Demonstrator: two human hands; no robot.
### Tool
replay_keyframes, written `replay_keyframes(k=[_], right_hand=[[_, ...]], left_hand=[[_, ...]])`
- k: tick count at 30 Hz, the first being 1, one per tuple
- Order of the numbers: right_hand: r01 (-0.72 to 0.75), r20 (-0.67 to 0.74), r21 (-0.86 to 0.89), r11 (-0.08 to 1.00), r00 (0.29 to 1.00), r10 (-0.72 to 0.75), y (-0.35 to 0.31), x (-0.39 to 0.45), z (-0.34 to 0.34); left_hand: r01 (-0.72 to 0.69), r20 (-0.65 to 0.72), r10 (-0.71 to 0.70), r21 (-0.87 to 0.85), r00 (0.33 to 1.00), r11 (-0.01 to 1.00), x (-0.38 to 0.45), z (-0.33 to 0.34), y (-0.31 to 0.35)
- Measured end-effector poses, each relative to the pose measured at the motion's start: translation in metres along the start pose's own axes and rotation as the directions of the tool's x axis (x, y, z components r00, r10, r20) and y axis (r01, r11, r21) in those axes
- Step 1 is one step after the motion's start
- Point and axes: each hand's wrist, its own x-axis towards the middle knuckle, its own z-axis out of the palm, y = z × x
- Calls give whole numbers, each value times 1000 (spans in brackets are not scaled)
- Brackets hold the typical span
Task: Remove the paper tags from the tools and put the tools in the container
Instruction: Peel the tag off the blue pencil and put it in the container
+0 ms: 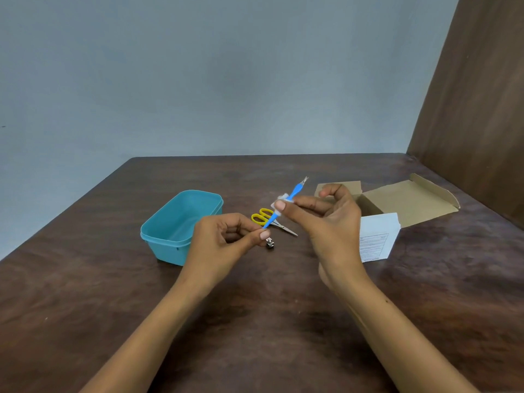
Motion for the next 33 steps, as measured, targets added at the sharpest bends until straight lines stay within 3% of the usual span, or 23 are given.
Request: replay_keyframes(k=[5,14,26,33], right_hand=[[6,-77,61,998,997,-1,-3,4,-3],[-69,92,-102,992,993,78,15,-5,3],[20,-65,48,999,998,-17,-4,5,-5],[31,-102,32,999,994,-27,-6,7,-8]], left_hand=[[14,-3,-13,47,1000,999,-2,0,-1],[9,-40,-8,43,999,999,-2,0,0],[132,88,-129,-30,988,991,-1,-3,1],[98,49,-97,-25,994,995,-2,-4,1]])
